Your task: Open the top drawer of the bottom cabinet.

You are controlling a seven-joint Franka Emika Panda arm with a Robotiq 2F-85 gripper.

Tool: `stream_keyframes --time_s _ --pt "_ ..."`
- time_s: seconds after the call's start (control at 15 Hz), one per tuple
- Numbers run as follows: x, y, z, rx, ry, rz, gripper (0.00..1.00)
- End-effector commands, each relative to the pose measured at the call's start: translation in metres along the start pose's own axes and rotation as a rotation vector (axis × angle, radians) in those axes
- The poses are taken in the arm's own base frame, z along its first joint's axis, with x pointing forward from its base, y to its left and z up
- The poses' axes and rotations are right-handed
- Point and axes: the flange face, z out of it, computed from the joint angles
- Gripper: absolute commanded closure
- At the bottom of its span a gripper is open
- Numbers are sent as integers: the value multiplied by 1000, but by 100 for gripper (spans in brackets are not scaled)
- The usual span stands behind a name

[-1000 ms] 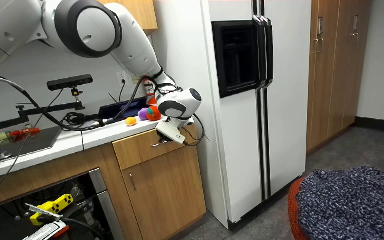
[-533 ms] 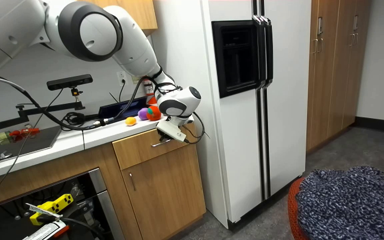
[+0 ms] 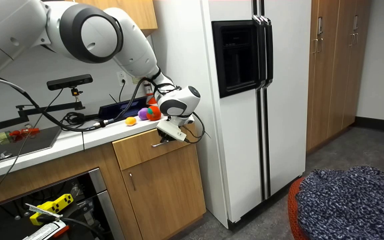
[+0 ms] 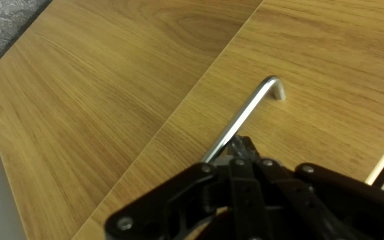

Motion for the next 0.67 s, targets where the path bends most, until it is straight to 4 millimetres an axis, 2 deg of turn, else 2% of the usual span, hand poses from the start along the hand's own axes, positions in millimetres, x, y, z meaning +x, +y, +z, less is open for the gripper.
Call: stream_keyframes --time_s 0.0,0.33,0.6 --pt "-10 0 -7 -96 -83 47 100" --pt "-33 -7 -27 -197 -138 156 100" --pt "-63 -10 -40 -259 -150 252 100"
